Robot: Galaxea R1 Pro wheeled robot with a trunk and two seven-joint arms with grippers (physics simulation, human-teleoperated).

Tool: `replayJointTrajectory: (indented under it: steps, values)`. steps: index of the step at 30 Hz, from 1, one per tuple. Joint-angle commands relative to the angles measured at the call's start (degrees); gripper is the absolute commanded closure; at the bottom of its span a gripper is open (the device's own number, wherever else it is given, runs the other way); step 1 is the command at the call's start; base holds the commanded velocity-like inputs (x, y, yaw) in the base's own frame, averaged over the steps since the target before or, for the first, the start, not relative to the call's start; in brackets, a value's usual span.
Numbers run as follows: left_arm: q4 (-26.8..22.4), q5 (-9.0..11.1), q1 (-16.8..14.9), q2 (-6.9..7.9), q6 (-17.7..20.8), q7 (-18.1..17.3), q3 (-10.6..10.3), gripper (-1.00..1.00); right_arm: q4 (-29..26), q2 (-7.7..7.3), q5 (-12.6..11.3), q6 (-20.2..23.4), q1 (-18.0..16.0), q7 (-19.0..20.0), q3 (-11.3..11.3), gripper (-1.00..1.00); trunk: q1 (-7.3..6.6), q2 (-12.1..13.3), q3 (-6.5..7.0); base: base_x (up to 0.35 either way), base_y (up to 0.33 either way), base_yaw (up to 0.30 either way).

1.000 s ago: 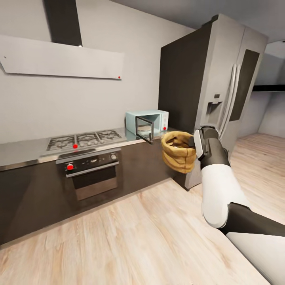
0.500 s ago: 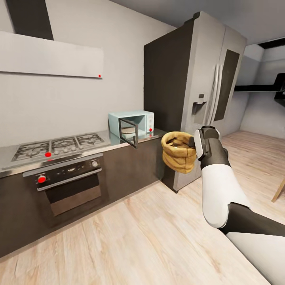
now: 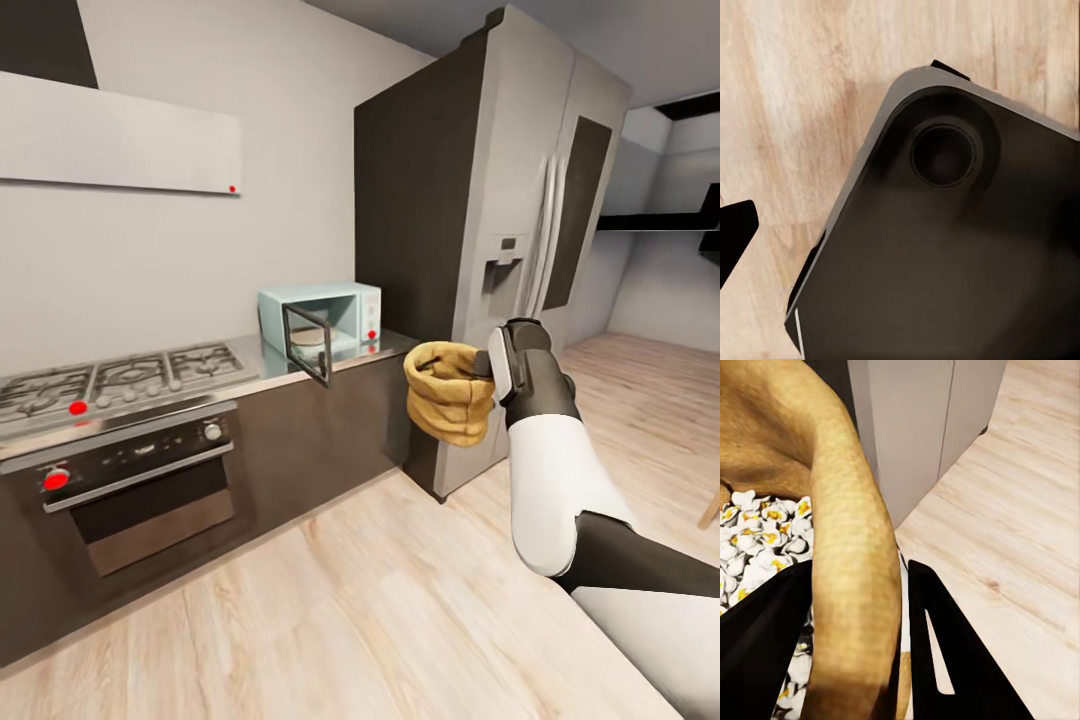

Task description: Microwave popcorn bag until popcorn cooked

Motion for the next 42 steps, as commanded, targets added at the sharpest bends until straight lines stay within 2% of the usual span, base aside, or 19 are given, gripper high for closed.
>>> replayJointTrajectory:
  steps: [1, 12, 14, 42]
  values:
    - [-0.12, -0.11, 0.03, -0.02, -0.08, 0.24, 0.28, -1.0, 0.16, 0.07, 0.4, 0.26, -0.05, 0.24, -0.2, 1.0, 0.03, -0.03, -0.05, 0.282, -0.199, 0.0]
    - [-0.12, -0.03, 0.03, -0.01, -0.08, 0.26, 0.32, -1.0, 0.18, 0.56, 0.56, 0.25, -0.05, 0.1, -0.01, 1.0, 0.03, -0.03, -0.05, 0.28, -0.201, 0.0]
    - [-0.12, -0.03, 0.03, -0.01, -0.08, 0.26, 0.53, -1.0, 0.21, 1.12, 0.59, 0.13, -0.05, -0.06, 0.05, 1.0, 0.03, -0.03, -0.05, 0.28, -0.201, 0.222]
    - [-0.12, -0.02, 0.03, -0.01, -0.08, 0.26, 0.67, -1.0, 0.22, 1.14, 0.58, -0.51, -0.05, -0.06, 0.02, 1.0, 0.03, -0.03, -0.05, 0.279, -0.201, 0.26]
